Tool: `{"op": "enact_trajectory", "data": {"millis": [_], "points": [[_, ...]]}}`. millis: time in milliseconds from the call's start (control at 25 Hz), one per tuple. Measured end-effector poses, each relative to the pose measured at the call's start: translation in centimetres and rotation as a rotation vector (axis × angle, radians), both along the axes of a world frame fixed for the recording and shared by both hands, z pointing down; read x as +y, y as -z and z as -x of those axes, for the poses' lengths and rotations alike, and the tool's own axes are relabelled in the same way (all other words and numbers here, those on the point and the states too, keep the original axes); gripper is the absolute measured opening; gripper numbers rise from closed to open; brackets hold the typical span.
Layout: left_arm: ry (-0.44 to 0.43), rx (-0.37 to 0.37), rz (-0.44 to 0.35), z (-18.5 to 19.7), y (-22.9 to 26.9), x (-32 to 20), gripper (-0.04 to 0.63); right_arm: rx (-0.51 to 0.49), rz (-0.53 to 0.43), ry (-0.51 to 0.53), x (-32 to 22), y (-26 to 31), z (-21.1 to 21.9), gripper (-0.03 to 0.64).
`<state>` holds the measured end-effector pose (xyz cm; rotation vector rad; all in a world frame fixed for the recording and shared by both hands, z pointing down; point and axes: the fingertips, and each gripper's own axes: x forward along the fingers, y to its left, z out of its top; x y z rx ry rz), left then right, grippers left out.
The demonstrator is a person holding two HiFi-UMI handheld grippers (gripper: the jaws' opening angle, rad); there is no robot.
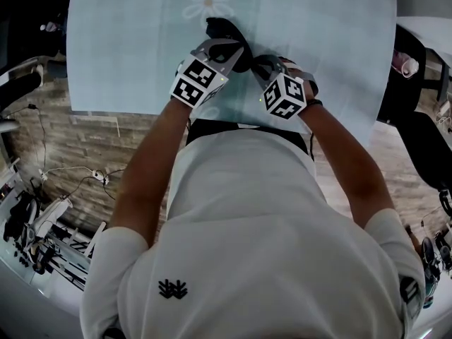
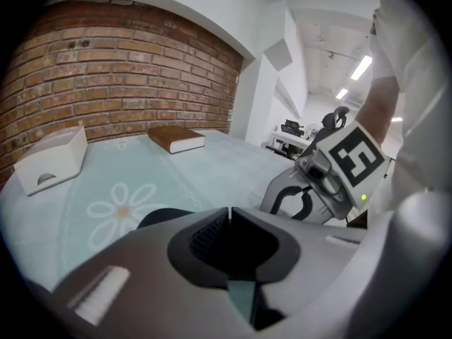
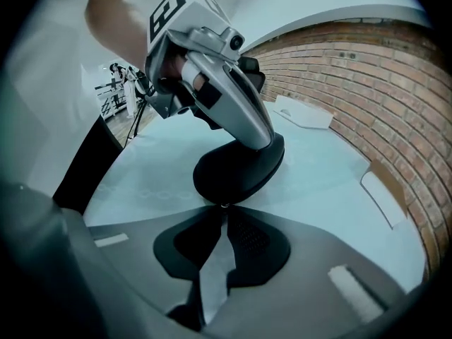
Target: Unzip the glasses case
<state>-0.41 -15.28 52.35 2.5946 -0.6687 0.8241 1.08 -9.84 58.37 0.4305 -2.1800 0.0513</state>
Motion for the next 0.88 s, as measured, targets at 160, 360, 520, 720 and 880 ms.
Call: {"op": "enact_trajectory", "data": {"millis": [160, 360, 520, 720, 880], "points": [[0.021, 0.002, -0.003, 0.3, -0.5, 0.1, 0.052, -0.02, 0.024, -0.031, 0.2, 0.1, -0.1, 0.028], [0.023, 0.008, 0.004, 0.4, -0.6, 0.4, 0.051, -0.05, 0.068, -0.056, 1.0, 0.2, 0.2, 0.025], [0.028, 0.02, 0.008, 0.7, -0.7, 1.1, 0.051, -0.047, 0.077, -0.057, 1.8, 0.4, 0.2, 0.026], [0.036, 0.025, 0.018, 0.8, -0.6, 1.3, 0.051, -0.059, 0.08, -0.07, 2.0, 0.6, 0.1, 0.025], [0.043, 0.043, 0.016, 0.8, -0.6, 1.1, 0.051, -0.079, 0.089, -0.097, 1.9, 0.7, -0.1, 0.025]]}}
